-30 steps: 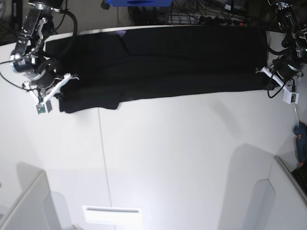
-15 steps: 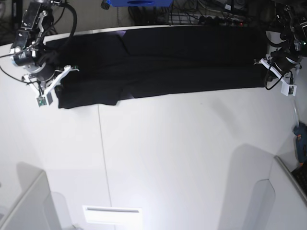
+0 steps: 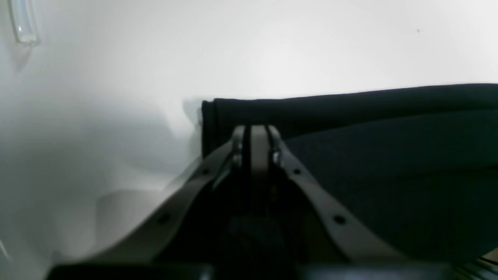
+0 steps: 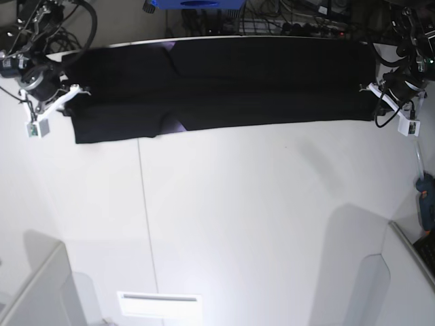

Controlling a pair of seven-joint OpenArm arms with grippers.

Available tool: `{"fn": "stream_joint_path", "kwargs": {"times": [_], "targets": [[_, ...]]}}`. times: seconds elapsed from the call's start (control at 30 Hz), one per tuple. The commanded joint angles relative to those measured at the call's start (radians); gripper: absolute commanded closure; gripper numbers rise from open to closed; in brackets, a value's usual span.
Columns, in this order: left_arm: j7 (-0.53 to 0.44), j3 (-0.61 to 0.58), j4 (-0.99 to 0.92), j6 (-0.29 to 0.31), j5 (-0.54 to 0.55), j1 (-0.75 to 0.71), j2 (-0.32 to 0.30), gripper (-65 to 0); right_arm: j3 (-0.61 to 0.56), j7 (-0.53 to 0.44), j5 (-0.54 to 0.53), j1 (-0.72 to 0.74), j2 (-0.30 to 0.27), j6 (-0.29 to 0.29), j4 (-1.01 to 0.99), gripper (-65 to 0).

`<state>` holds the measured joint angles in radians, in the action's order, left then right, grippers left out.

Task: Fold the T-shirt properly
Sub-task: 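Lay the hem onto the shoulder edge with both grippers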

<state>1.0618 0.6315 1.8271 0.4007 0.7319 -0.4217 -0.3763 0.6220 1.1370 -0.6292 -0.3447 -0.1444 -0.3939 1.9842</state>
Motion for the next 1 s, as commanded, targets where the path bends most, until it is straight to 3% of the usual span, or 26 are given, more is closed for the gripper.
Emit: {"fn": "stream_joint_path", "kwargs": {"times": [0.0,0.6,0.77,0.97], "targets": [[-0.016,0.008,0.026,0.007,0.008,-0.001,-0.017,0.0,0.003,-0.019,-0.014,-0.001,-0.010,-0.003,0.020,0.0],[-0.016,0.008,0.073,0.007,0.007,-0.069,-0.016,0.0,0.006,-0.015,-0.017,-0.104,-0.005,-0.003,0.020,0.0],[-0.018,0.008,0.072,0.007,0.004,-0.081,-0.016,0.0,0.003,-0.015,-0.016,-0.118,0.033,-0.003,0.020,0.0],[-0.016,0.008,0.072,0.007,0.001,-0.096,-0.016,0.0,0.003,-0.018,-0.011,-0.118,0.036,-0.003,0.013,0.0]]}}
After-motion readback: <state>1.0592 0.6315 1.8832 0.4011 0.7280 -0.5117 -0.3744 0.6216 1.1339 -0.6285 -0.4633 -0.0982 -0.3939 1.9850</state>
